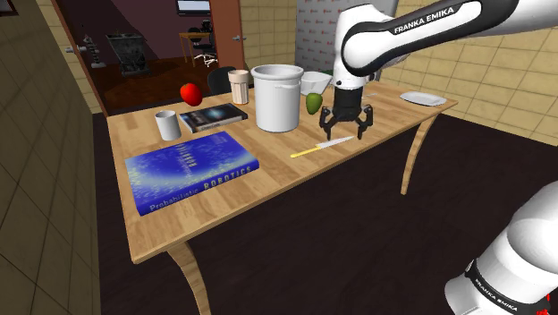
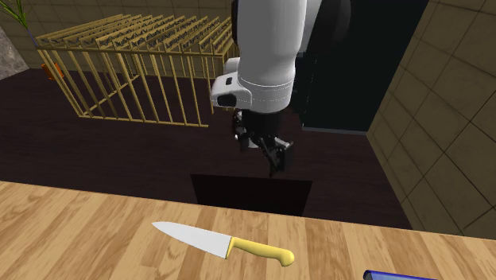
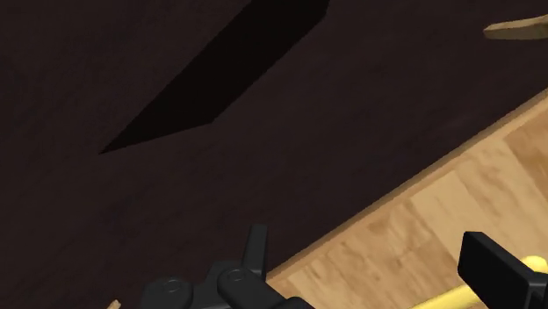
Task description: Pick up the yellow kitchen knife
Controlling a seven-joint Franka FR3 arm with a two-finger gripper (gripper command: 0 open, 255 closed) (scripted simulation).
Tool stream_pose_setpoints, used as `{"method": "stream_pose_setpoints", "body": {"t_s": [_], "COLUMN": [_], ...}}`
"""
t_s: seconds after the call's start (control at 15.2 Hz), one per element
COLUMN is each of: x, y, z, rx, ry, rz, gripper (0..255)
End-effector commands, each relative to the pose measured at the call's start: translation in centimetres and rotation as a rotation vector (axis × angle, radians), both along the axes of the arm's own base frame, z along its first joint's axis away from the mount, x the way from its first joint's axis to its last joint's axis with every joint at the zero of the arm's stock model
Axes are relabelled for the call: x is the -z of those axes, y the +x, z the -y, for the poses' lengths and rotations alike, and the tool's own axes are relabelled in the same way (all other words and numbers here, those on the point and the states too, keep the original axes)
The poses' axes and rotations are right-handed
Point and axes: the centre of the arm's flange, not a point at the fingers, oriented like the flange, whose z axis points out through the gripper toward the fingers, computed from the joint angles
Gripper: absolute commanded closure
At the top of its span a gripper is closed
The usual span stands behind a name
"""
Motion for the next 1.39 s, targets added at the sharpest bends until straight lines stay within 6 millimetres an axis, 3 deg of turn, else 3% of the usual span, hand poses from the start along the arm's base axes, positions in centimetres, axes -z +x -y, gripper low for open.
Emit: {"method": "stream_pose_setpoints", "body": {"t_s": [0.0,0.59,1.25,1.32], "x": [1.1,6.0,10.2,10.2], "y": [2.5,12.2,12.7,12.6], "z": [0.7,5.4,5.7,5.7], "rx": [0.093,0.490,0.511,0.511], "ry": [0.009,0.048,0.050,0.050], "rz": [0.005,0.024,0.025,0.025], "gripper": [0,0,0,255]}}
